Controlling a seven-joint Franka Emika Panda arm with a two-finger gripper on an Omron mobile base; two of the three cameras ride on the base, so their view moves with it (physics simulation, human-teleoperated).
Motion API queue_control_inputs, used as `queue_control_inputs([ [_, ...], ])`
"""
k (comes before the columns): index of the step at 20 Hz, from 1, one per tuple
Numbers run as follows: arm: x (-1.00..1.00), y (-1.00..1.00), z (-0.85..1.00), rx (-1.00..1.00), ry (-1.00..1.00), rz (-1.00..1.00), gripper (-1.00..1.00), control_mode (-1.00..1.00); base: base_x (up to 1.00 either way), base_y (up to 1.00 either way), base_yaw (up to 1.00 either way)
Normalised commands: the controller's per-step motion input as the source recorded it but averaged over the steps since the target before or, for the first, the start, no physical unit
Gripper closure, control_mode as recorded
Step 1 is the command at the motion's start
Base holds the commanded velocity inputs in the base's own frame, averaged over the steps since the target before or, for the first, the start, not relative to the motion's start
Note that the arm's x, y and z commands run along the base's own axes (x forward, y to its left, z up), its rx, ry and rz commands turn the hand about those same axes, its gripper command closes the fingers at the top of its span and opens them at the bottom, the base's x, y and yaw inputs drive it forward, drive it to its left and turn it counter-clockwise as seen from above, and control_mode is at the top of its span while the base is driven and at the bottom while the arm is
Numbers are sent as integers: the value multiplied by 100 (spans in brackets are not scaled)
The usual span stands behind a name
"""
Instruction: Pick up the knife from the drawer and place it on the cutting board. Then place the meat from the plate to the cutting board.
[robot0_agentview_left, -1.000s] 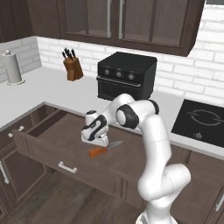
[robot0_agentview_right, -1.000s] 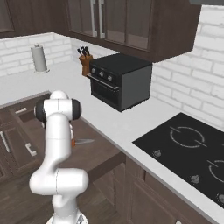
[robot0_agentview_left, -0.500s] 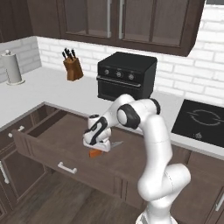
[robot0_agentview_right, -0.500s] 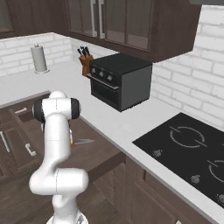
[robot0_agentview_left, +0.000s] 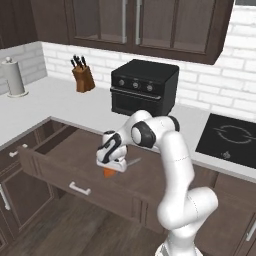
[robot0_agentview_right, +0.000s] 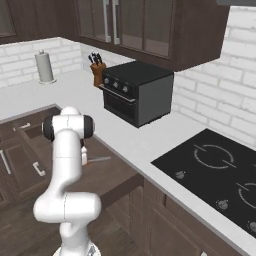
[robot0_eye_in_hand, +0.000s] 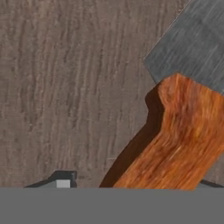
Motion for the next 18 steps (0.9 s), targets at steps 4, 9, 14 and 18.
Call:
queue_control_inputs([
  [4, 0, 1, -25, 0, 11, 0, 100, -100, 0, 0, 0],
  [9, -64, 6, 19, 0, 2, 0, 100, -100, 0, 0, 0],
  [14, -84, 13, 100, 0, 0, 0, 100, -100, 0, 0, 0],
  [18, -81, 33, 100, 0, 0, 0, 100, -100, 0, 0, 0],
])
